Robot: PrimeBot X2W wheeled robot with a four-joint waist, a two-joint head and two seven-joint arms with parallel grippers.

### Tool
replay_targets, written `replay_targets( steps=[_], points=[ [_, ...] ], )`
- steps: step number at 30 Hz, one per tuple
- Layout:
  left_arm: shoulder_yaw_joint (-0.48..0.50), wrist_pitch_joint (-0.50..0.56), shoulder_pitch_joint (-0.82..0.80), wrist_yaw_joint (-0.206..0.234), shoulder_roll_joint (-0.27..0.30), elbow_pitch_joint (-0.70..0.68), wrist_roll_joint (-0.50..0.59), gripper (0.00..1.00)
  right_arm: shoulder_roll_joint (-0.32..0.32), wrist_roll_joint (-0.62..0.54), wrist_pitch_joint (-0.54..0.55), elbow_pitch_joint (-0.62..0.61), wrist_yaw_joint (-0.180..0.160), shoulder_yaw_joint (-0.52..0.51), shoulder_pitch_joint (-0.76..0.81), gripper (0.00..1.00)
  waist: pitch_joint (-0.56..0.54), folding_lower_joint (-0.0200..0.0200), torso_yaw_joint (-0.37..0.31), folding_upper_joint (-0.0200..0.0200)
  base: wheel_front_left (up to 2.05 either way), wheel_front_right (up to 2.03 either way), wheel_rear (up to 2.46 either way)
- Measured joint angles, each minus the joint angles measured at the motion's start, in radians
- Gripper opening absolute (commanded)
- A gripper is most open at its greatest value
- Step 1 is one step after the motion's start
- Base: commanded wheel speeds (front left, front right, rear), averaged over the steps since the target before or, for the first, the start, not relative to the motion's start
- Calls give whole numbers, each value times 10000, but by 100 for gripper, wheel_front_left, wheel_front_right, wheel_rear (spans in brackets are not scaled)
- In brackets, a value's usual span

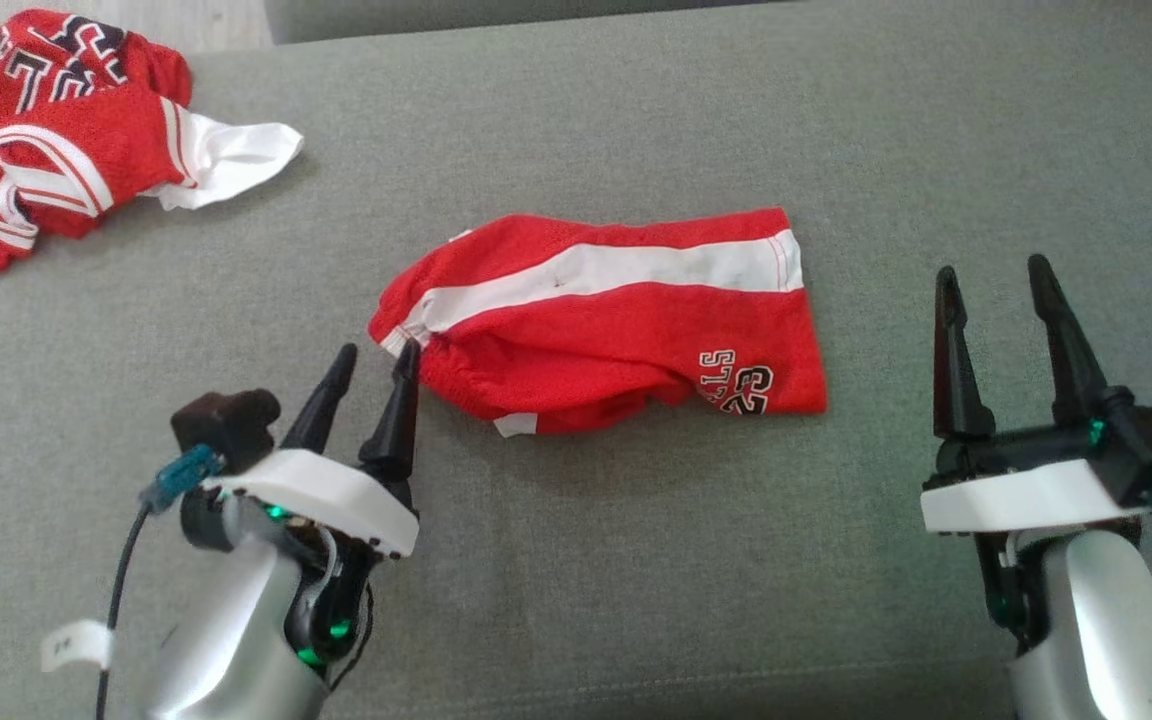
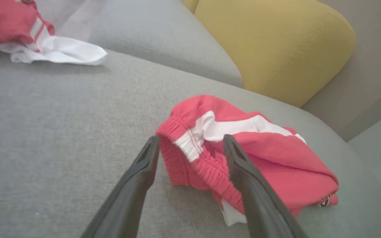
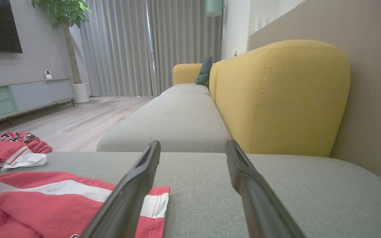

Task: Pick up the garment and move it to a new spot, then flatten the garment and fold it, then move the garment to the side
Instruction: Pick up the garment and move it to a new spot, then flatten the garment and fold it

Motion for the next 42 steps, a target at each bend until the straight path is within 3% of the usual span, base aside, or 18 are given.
replay_targets(
  steps=[10,16,42],
  points=[
    [955,-6,1356,997,-167,-1996,2941,100,0,-211,0,247,0,-157,369,100,-539,0,277,0,0,0,0],
    [1390,-8,2176,1175,-518,-2661,3925,100,2,-221,0,420,0,-159,563,100,-1030,0,521,0,0,0,0],
    [2130,-8,3592,1221,-1007,-2847,4698,100,10,253,0,1068,0,-119,1413,100,-1757,0,843,0,0,0,0]
  ],
)
